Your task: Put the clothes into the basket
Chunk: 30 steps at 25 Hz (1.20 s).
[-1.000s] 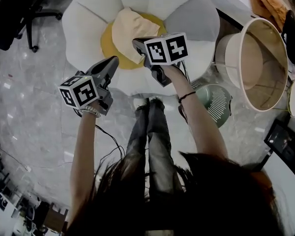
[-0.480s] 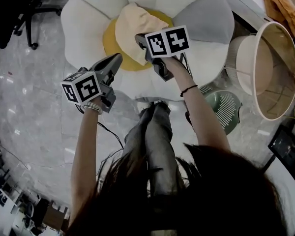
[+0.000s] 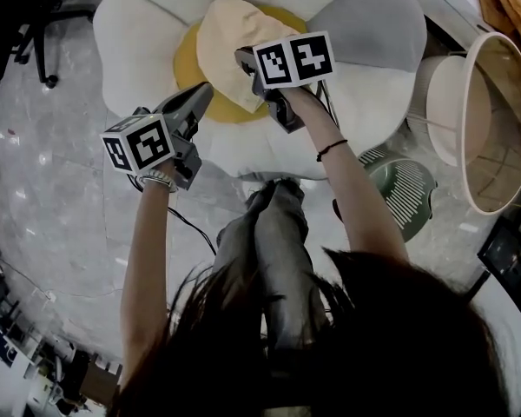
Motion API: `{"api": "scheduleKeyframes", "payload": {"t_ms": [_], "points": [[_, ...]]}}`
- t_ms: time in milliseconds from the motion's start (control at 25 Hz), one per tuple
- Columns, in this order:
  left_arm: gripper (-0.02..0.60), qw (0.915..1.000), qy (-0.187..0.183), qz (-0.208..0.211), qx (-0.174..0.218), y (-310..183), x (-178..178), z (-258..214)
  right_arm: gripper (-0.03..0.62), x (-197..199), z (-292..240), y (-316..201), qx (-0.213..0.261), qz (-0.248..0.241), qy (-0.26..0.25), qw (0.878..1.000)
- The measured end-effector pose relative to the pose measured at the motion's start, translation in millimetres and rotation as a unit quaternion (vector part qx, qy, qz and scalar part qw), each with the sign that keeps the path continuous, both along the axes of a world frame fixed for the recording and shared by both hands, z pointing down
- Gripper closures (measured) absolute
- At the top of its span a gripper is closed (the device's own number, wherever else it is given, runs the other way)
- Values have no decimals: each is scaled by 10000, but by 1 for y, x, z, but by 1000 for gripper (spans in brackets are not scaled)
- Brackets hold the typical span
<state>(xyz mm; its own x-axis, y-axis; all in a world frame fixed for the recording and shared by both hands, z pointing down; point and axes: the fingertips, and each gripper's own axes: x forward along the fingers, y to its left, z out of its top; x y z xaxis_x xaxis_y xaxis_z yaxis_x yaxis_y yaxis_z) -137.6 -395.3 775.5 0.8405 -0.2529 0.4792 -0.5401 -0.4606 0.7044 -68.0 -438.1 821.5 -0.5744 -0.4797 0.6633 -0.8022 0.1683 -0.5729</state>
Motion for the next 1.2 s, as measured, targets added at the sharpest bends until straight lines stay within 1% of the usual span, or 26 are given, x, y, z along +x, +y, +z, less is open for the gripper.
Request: {"api": "scheduleKeyframes", "payload": {"t_ms": [160, 200, 240, 280, 440, 480, 560, 640, 760, 920, 1080, 1200], "points": [[571, 10000, 14, -31, 29, -5, 0, 11, 579, 0, 13, -4, 42, 50, -49, 10000], [571, 10000, 8, -43, 42, -5, 0, 15, 560, -1, 17, -4, 26, 36, -82, 10000], [571, 10000, 2, -60, 49, -6, -1, 19, 512, -3, 23, -3, -19, 6, -118, 9999], [571, 10000, 2, -82, 50, -7, -1, 24, 476, -4, 29, -3, -77, -35, -140, 9999], [571, 9998, 49, -202, 60, -17, -2, 39, 429, -2, 47, -11, -103, -174, 39, 9998], [571, 9997, 70, -225, 70, -18, -2, 41, 406, -1, 51, -14, -72, -159, 95, 9998], [571, 9996, 128, -255, 81, -20, -1, 48, 387, 3, 58, -20, -5, -53, 148, 9999], [571, 9995, 140, -282, 85, -21, -1, 55, 378, 6, 66, -24, 14, 34, 176, 9998], [571, 9994, 129, -310, 79, -22, -3, 67, 370, 8, 79, -27, 13, 9, 264, 9997], [571, 9990, 317, -302, -16, -25, -2, 76, 364, 7, 90, -39, 28, 134, 151, 9998], [571, 9987, 359, -350, -17, -30, -3, 85, 364, 3, 108, -43, -120, 87, 201, 9997], [571, 9983, 456, -353, -82, -34, -1, 93, 364, 1, 124, -47, -274, 46, 238, 9993]]}}
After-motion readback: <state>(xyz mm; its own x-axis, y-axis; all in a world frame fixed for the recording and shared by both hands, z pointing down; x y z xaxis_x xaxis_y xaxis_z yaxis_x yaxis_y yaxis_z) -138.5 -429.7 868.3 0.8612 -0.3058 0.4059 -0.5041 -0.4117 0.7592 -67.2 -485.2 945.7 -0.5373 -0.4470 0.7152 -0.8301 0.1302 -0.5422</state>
